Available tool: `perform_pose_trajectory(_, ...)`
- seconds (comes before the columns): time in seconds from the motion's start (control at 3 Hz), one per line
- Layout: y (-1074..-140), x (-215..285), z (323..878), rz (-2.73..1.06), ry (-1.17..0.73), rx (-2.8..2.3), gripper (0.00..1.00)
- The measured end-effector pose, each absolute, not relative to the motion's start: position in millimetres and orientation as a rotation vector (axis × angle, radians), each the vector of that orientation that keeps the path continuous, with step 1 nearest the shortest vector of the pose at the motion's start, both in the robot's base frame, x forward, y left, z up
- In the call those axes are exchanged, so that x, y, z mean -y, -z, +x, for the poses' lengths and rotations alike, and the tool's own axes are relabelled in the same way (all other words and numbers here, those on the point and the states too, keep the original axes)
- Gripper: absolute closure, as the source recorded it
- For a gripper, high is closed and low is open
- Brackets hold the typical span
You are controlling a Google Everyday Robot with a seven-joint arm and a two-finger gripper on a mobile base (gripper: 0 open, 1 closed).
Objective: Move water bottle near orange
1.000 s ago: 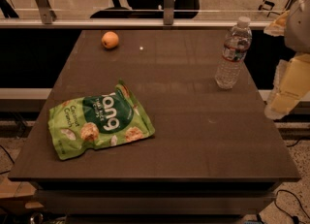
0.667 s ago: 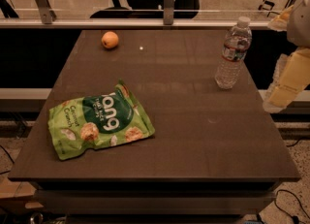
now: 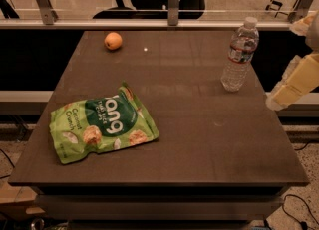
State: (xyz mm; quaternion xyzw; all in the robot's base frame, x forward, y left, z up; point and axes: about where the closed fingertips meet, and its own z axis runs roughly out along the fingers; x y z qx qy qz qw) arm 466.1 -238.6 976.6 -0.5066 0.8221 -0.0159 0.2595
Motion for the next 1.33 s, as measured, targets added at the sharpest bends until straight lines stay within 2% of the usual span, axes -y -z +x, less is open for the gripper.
perform_pose_trajectory(1.33, -943.4, 252.7, 532.7, -1.012, -0.126, -1.974, 0.0)
